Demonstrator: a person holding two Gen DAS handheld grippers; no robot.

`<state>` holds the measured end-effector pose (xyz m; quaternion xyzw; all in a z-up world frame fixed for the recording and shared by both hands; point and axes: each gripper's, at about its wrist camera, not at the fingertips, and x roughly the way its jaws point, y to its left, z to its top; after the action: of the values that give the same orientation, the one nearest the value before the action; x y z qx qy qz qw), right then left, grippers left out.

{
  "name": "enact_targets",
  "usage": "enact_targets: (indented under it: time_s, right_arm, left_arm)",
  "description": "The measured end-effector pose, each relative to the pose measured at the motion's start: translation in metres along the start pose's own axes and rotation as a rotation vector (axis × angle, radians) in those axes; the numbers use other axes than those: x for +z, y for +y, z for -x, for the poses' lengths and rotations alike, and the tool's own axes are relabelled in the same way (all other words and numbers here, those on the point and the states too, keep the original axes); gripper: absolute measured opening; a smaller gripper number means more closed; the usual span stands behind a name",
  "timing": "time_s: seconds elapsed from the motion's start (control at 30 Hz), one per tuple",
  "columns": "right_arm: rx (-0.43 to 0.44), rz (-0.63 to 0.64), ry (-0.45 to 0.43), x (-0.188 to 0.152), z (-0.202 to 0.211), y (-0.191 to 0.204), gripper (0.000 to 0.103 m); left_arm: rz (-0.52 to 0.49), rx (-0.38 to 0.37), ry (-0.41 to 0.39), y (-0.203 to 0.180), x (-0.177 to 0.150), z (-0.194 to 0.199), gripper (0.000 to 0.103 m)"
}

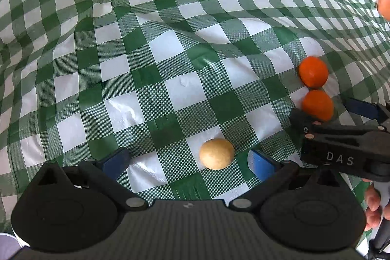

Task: Organize fruits
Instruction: 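Grasp the yellow fruit with the left gripper while the right gripper grasps an orange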

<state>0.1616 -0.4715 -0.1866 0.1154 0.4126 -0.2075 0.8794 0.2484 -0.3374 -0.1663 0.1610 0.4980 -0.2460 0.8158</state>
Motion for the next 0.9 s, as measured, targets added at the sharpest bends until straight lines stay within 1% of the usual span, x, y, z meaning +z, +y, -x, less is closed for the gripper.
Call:
enact_targets:
  time_s: [0.03,0.07,0.1,0.13,0.17,0.23,0.3,0.37,0.47,0.57,0.63,0.73,0.8,0.9]
  right_arm:
    - [-0.001,0.002,-0.004,0.000,0.001,0.000,0.100]
    - [-0.006,0.010,-0.008,-0.001,0.002,0.001,0.096]
    - [-0.006,0.015,-0.016,-0.001,0.005,0.002,0.080]
    - [-0.004,0.022,-0.034,-0.001,0.010,0.004,0.070]
    - [-0.017,0.038,-0.049,-0.002,0.015,0.008,0.037]
    - [-0.024,0.065,-0.047,-0.003,0.021,0.012,0.038]
    - [-0.014,0.027,-0.043,-0.003,0.026,0.009,0.038]
    - [-0.036,0.007,-0.057,-0.001,0.036,0.005,0.038]
    - [-0.049,-0.020,-0.114,0.004,0.066,-0.002,0.038]
    - [-0.037,-0.028,-0.175,0.005,0.109,-0.005,0.038]
    - [-0.020,-0.028,-0.209,-0.001,0.143,0.001,0.038]
    - [0.023,-0.014,-0.245,-0.016,0.193,0.016,0.038]
    - [0.072,0.009,-0.245,-0.028,0.221,0.033,0.038]
    - [0.165,0.052,-0.227,-0.057,0.261,0.068,0.038]
  left_arm:
    - [0.002,0.004,0.003,0.000,0.001,0.000,0.103]
    - [0.015,0.003,0.002,0.000,0.001,0.003,0.095]
    - [0.025,0.003,-0.010,0.000,0.000,0.009,0.078]
    - [0.016,0.005,-0.026,-0.001,0.000,0.015,0.065]
    - [-0.006,-0.016,-0.028,-0.003,0.001,0.020,0.031]
    - [-0.006,-0.046,-0.012,-0.005,0.001,0.030,0.030]
    - [-0.012,-0.064,-0.035,-0.004,-0.001,0.044,0.030]
    - [-0.019,-0.079,-0.064,-0.003,-0.005,0.065,0.030]
    - [-0.008,-0.105,-0.117,0.002,-0.017,0.106,0.030]
    - [-0.014,-0.089,-0.177,0.010,-0.036,0.153,0.030]
    - [-0.015,-0.059,-0.205,0.017,-0.054,0.184,0.030]
    - [0.005,-0.021,-0.208,0.035,-0.094,0.230,0.031]
    - [0.016,0.004,-0.192,0.048,-0.121,0.252,0.030]
    - [0.044,0.047,-0.178,0.069,-0.168,0.288,0.030]
